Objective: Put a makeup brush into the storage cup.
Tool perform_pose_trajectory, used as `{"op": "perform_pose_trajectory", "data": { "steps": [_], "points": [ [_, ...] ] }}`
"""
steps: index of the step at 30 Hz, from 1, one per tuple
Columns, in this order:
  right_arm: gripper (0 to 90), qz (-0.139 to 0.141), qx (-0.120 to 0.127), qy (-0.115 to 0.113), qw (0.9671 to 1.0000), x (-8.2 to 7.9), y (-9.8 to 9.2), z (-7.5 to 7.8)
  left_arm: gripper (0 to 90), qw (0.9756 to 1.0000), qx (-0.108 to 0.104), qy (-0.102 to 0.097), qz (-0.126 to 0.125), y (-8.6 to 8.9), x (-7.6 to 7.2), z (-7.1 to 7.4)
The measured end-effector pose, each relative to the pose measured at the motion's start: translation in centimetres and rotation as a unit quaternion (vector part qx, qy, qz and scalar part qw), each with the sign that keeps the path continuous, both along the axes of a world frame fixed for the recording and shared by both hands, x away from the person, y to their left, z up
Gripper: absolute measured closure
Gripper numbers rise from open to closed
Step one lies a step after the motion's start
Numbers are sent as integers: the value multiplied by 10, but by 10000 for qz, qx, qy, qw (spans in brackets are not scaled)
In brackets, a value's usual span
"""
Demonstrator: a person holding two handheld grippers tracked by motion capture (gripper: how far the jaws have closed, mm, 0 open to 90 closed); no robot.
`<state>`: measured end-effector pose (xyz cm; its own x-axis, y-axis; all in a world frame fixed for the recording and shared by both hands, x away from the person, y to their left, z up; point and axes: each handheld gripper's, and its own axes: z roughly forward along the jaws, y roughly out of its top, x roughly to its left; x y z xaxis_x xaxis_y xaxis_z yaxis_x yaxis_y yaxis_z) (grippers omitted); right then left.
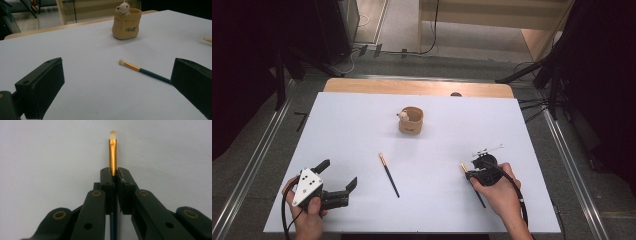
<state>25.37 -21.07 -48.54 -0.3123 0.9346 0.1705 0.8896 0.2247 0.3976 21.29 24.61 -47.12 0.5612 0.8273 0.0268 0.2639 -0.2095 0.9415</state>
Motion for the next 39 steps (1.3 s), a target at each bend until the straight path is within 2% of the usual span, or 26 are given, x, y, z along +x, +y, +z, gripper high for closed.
{"op": "perform_pose_trajectory", "data": {
  "steps": [1, 2, 3, 4, 6, 8, 10, 14, 17, 18, 19, 20, 22, 25, 26, 27, 28, 29, 30, 31, 32, 33, 35, 36, 37, 39],
  "points": [
    [853, 0, 0, 0, 10000, 0, 0, 0, 0, 10000, 11, 0, -24, -3, 2, 1],
    [853, -1, 31, -98, 9999, 0, 0, 1, 0, 10000, -7, 5, -37, -6, 4, 2],
    [853, -25, 80, -159, 9998, 0, 0, 2, 0, 10000, -16, 4, -58, -9, 5, 3],
    [853, 2, 246, -255, 9994, 0, 0, 5, 0, 9999, -2, -14, -102, -16, 8, 5],
    [853, -5, 315, -292, 9991, 0, 0, 7, 0, 9999, -21, -6, -124, -19, 9, 5],
    [853, -11, 372, -437, 9984, 1, 0, 12, 0, 9998, -16, -4, -185, -25, 12, 6],
    [853, 114, 472, -576, 9972, 1, 2, 17, 0, 9996, -36, -1, -269, -34, 16, 8],
    [853, 125, 508, -735, 9959, 2, 3, 22, 0, 9995, -82, -27, -316, -41, 20, 12],
    [853, 114, 659, -978, 9930, 3, 2, 28, 0, 9992, -176, -69, -361, -49, 23, 17],
    [853, 114, 659, -978, 9930, 3, 2, 28, 0, 9991, -184, -81, -381, -53, 24, 18],
    [853, 148, 700, -1102, 9913, 4, 3, 32, 0, 9987, -174, -100, -458, -61, 25, 19],
    [853, 148, 700, -1102, 9913, 4, 3, 32, 0, 9987, -174, -100, -458, -61, 25, 19],
    [853, 144, 771, -1260, 9889, 5, 3, 37, 0, 9981, -105, -82, -606, -75, 27, 20],
    [853, 135, 793, -1357, 9875, 5, 4, 40, 0, 9976, -83, -81, -683, -84, 30, 20],
    [853, 150, 823, -1473, 9855, 6, 4, 44, 0, 9974, -82, -80, -717, -87, 31, 20],
    [853, 150, 823, -1473, 9855, 6, 4, 44, 0, 9972, -106, -83, -736, -91, 32, 21],
    [853, 160, 842, -1550, 9842, 6, 5, 45, 0, 9970, -115, -93, -763, -94, 32, 22],
    [853, 154, 891, -1681, 9816, 5, 5, 48, 0, 9968, -103, -127, -788, -100, 34, 24],
    [853, 154, 891, -1681, 9816, 5, 5, 48, 0, 9968, -103, -127, -788, -100, 34, 24],
    [853, 162, 939, -1730, 9803, 5, 5, 49, 0, 9966, -136, -136, -803, -104, 35, 26],
    [853, 207, 1019, -1834, 9775, 5, 5, 50, 0, 9964, -139, -145, -828, -107, 35, 27],
    [853, 207, 1019, -1834, 9775, 5, 5, 50, 0, 9962, -160, -147, -838, -110, 36, 29],
    [852, 394, 1113, -1893, 9748, 4, 7, 50, 0, 9954, -316, -100, -896, -115, 39, 31],
    [852, 394, 1113, -1893, 9748, 4, 7, 50, 0, 9954, -325, -97, -900, -118, 40, 32],
    [852, 419, 1185, -1950, 9727, 4, 8, 49, 0, 9949, -417, -93, -916, -122, 41, 34],
    [852, 432, 1206, -1965, 9721, 3, 8, 49, 0, 9945, -447, -102, -946, -124, 41, 34]
  ]
}}
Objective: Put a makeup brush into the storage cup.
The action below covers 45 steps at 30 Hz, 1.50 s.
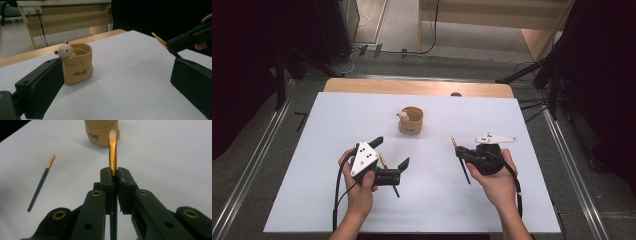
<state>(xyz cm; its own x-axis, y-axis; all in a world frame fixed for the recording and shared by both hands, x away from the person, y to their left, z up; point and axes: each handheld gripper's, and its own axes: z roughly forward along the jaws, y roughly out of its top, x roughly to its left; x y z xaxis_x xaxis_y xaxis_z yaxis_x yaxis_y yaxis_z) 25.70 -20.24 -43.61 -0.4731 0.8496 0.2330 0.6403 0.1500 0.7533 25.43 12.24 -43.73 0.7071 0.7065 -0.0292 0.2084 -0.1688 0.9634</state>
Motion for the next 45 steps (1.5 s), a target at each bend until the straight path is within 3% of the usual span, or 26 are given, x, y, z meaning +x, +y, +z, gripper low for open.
{"op": "perform_pose_trajectory", "data": {
  "steps": [6, 9, 14, 20, 24, 26, 28, 35, 38, 45],
  "points": [
    [852, 76, 269, -253, 9993, -5, 0, 0, 0, 9998, 95, -2, -192, -7, -2, -6],
    [852, 258, 480, -471, 9974, -8, 1, -2, 0, 9993, 206, 8, -324, -13, -4, -10],
    [852, 306, 780, -783, 9934, -14, 6, -4, 0, 9981, 246, 82, -554, -22, -10, -18],
    [852, 422, 1020, -930, 9895, -18, 12, -3, 0, 9973, 213, 161, -690, -29, -13, -20],
    [852, 501, 1054, -1079, 9873, -22, 20, 0, 0, 9946, 263, 273, -970, -38, -17, -20],
    [852, 543, 1101, -1254, 9845, -26, 25, 2, 0, 9916, 180, 388, -1224, -46, -20, -19],
    [852, 552, 1154, -1287, 9834, -27, 27, 2, 0, 9911, 168, 442, -1246, -49, -21, -19],
    [852, 654, 1379, -1508, 9767, -35, 39, 7, 207, 9911, 164, 628, -1160, -62, -27, -17],
    [852, 694, 1397, -1538, 9757, -38, 45, 7, 270, 9915, 174, 733, -1058, -63, -27, -18],
    [852, 699, 1397, -1704, 9729, -42, 53, 6, 390, 9899, 61, 829, -1152, -63, -27, -17]
  ]
}}
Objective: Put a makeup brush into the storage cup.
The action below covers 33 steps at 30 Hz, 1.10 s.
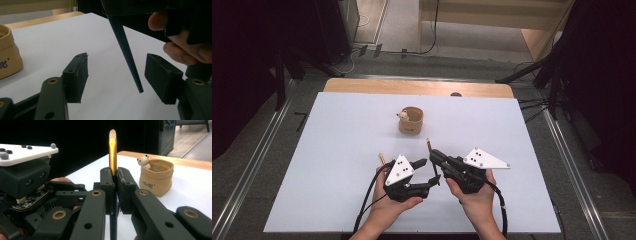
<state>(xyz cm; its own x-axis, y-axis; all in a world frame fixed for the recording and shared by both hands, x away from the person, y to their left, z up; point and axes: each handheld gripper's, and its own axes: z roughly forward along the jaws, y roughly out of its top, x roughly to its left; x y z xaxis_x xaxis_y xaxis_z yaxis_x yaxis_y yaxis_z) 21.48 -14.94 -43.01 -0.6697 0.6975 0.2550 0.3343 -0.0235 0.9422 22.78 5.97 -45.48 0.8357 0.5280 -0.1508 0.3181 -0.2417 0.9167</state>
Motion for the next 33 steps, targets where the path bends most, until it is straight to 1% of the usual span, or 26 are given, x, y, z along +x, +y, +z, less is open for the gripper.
{"op": "perform_pose_trajectory", "data": {
  "steps": [2, 3, 6, 7, 8, 9, 10, 13, 14, 15, 17, 21, 23, 27, 29, 31, 33],
  "points": [
    [852, 8, 11, -64, 10000, -2, 3, 0, 446, 10000, -13, 50, 46, 0, 1, 0],
    [852, 16, 19, -64, 10000, -3, 5, 0, 460, 9999, -47, 86, 50, 1, 1, 0],
    [852, 10, 18, -119, 9999, -4, 6, 0, 497, 9999, -84, 138, 15, 3, 3, 0],
    [852, -1, 37, -138, 9999, -5, 8, 1, 532, 9998, -98, 157, -4, 3, 3, 0],
    [852, -3, 37, -145, 9999, -5, 8, 1, 549, 9998, -120, 173, -20, 3, 3, 1],
    [852, 3, 50, -129, 9999, -6, 9, 1, 561, 9996, -151, 226, -42, 4, 4, 1],
    [852, 3, 50, -129, 9999, -6, 9, 1, 574, 9996, -151, 226, -42, 4, 4, 1],
    [852, -5, 62, -148, 9999, -6, 10, 0, 598, 9991, -251, 336, -20, 5, 5, 2],
    [852, -16, 53, -168, 9998, -7, 10, 0, 604, 9991, -253, 348, -4, 5, 5, 2],
    [852, -16, 53, -168, 9998, -7, 10, 0, 604, 9991, -265, 344, 4, 5, 5, 2],
    [852, -27, 53, -175, 9998, -7, 11, 0, 632, 9989, -298, 347, -18, 6, 5, 3],
    [852, -22, 49, -176, 9998, -7, 12, 0, 646, 9987, -345, 372, -24, 6, 5, 3],
    [852, -17, 42, -173, 9998, -7, 12, -1, 674, 9986, -385, 366, -20, 7, 5, 4],
    [852, 2, 31, -169, 9999, -8, 14, -2, 694, 9985, -432, 338, -5, 7, 4, 6],
    [852, -8, 27, -164, 9999, -8, 14, -2, 721, 9985, -432, 340, 1, 8, 4, 7],
    [852, -7, 30, -164, 9999, -8, 15, -2, 729, 9984, -442, 343, -25, 8, 4, 7],
    [852, -10, 30, -151, 9999, -8, 15, -2, 776, 9985, -428, 345, -49, 7, 4, 7]
  ]
}}
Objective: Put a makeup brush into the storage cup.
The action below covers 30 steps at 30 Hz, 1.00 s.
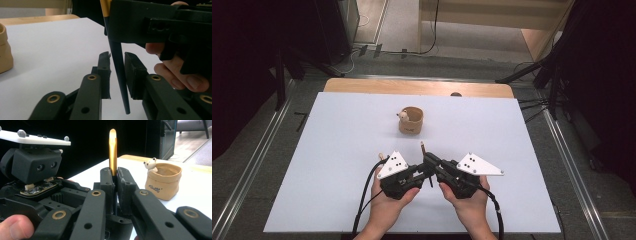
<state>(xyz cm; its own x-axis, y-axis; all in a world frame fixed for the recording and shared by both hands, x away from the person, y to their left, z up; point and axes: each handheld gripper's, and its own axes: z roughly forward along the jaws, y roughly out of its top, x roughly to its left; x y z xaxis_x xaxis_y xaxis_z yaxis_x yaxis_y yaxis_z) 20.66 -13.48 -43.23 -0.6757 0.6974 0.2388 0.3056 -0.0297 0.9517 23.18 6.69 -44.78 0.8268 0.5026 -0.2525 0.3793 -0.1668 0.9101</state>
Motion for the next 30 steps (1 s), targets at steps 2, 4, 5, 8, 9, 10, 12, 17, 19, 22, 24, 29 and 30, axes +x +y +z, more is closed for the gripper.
{"op": "perform_pose_trajectory", "data": {
  "steps": [2, 4, 5, 8, 9, 10, 12, 17, 19, 22, 24, 29, 30],
  "points": [
    [852, -3, -11, 3, 10000, 0, 0, 0, 789, 10000, 32, 3, -11, -1, 0, 0],
    [852, -5, -9, 12, 10000, 0, 0, 0, 796, 10000, 28, 35, 6, -1, 0, -1],
    [852, -5, -13, 13, 10000, 0, 0, 0, 804, 10000, 41, 38, 8, 0, 1, -1],
    [853, -9, -20, 7, 10000, 0, -1, 0, 831, 9999, 32, 98, 27, 2, 3, -1],
    [851, 7, -28, 4, 10000, 1, -1, -1, 836, 9999, 50, 114, 29, 3, 4, -1],
    [849, 26, -48, 9, 10000, 2, 0, -1, 837, 9999, 72, 104, 42, 3, 4, -2],
    [811, 40, -45, 86, 9999, 2, -1, 0, 839, 9999, 75, 97, 44, 3, 4, -2],
    [393, -288, -354, -197, 9988, 1, 0, 3, 840, 9999, 74, 73, 99, 6, 6, -1],
    [362, -324, -364, -230, 9985, 0, -1, 4, 840, 9998, 82, 54, 144, 8, 7, 0],
    [322, -572, -608, -340, 9959, -2, -10, 10, 840, 9998, 77, 37, 201, 11, 9, -1],
    [274, -576, -609, -314, 9960, -3, -14, 10, 840, 9997, 89, 8, 237, 13, 11, -1],
    [8, -608, -782, -397, 9943, -10, -39, 4, 840, 9994, 106, -61, 313, 17, 15, -1],
    [0, -629, -802, -407, 9940, -11, -45, 1, 840, 9994, 99, -69, 334, 17, 15, -1]
  ]
}}
